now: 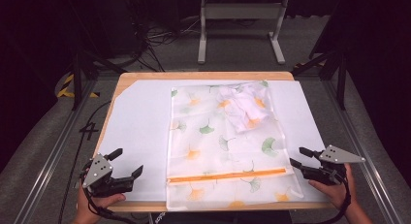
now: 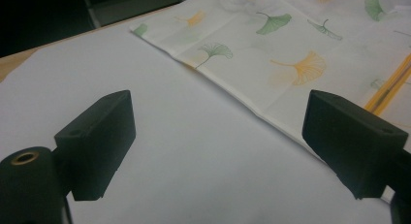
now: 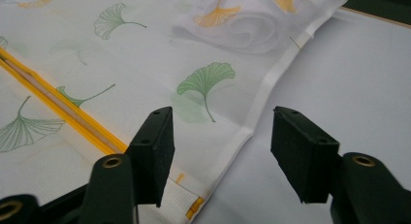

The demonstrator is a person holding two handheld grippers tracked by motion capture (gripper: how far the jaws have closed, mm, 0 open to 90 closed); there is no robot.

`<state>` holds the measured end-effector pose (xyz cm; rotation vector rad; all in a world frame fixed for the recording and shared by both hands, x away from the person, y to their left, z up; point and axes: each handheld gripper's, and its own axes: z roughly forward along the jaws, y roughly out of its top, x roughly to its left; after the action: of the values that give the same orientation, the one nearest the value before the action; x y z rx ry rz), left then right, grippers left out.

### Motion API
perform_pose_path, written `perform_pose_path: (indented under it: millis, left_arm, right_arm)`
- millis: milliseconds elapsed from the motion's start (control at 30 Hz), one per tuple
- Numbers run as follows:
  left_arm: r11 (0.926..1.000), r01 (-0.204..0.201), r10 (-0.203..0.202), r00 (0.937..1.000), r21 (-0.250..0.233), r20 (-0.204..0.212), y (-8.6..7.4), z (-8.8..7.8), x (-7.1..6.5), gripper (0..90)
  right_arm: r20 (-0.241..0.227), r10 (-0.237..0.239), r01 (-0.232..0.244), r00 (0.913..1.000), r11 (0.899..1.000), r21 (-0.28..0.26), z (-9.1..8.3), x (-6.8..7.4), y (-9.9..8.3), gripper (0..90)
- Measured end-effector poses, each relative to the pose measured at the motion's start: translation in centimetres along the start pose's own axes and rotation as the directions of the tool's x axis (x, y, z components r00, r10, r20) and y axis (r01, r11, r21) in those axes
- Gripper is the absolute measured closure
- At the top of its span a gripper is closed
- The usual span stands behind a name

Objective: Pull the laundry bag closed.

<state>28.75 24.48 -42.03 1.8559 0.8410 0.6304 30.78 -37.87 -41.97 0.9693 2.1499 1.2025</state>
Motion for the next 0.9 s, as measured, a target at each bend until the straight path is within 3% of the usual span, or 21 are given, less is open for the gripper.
perform_pose_path:
  millis: [300,533,700,867,900]
  left_arm:
    - [0.999,-0.019,0.018,0.9989,0.039,0.043,-0.3,0.7,-0.6,24.7]
    - [0.9961,-0.066,0.059,0.9916,0.059,0.115,-0.5,0.5,-1.2,55.3]
    - [0.9939,-0.092,0.082,0.985,0.06,0.152,-0.5,0.4,-1.6,78.4]
    - [0.9912,-0.11,0.096,0.981,0.073,0.168,-0.5,0.4,-2.0,88.4]
    - [0.99,-0.12,0.105,0.9791,0.074,0.174,-0.5,0.4,-2.1,89.5]
  right_arm:
    - [0.003,0.006,-0.006,1.0,1.0,0.003,0.3,0.4,0.5,36.5]
    - [-0.034,-0.007,0.007,0.9994,1.0,0.007,1.4,1.4,1.9,39.3]
    - [-0.087,-0.039,0.04,0.9955,0.999,0.008,2.8,2.9,3.4,42.2]
    - [-0.122,-0.028,0.028,0.9921,1.0,-0.001,3.6,3.8,4.6,45.1]
    - [-0.128,-0.035,0.034,0.9911,0.999,-0.01,4.2,4.5,5.4,46.7]
